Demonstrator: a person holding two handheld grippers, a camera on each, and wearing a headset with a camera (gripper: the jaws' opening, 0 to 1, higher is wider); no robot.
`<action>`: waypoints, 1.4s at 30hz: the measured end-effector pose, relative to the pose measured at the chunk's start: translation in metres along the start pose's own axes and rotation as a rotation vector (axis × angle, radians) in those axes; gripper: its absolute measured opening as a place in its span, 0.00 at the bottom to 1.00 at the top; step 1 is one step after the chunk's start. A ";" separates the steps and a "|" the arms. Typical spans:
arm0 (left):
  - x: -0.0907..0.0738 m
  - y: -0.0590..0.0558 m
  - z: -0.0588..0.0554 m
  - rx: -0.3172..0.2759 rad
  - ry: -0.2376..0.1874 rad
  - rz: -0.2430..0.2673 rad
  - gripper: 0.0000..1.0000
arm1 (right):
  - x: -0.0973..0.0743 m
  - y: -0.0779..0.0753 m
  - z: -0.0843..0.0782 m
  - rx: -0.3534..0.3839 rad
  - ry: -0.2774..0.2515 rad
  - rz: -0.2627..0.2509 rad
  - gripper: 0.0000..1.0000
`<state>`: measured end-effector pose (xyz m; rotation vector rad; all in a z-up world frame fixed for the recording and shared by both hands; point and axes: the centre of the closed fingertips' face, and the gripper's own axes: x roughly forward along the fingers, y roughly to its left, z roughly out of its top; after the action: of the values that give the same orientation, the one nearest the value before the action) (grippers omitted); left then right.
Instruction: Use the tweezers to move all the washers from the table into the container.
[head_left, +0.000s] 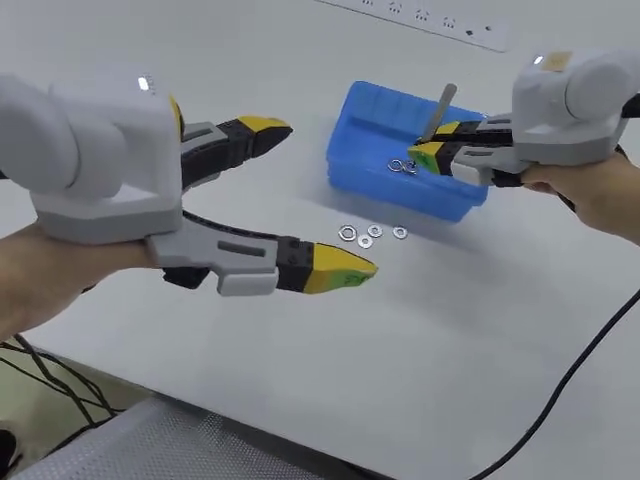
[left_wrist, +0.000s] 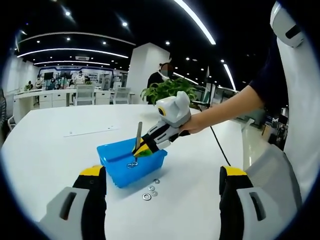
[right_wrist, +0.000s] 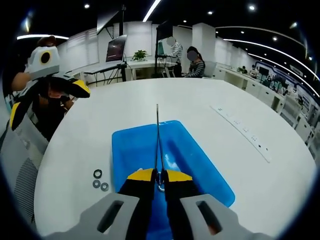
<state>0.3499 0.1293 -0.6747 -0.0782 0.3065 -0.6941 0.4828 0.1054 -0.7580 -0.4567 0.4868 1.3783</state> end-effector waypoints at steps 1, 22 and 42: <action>0.001 0.003 0.000 -0.001 0.000 0.005 0.99 | 0.000 0.001 0.001 -0.001 -0.002 0.004 0.09; 0.077 0.035 0.054 0.129 -0.044 -0.115 0.52 | -0.010 0.024 0.018 -0.119 0.000 0.038 0.09; 0.092 0.015 0.044 0.286 0.097 -0.309 0.14 | -0.011 0.036 0.014 -0.182 0.019 0.071 0.09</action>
<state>0.4397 0.0808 -0.6585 0.1844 0.2878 -1.0439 0.4462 0.1097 -0.7410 -0.6056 0.3974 1.4944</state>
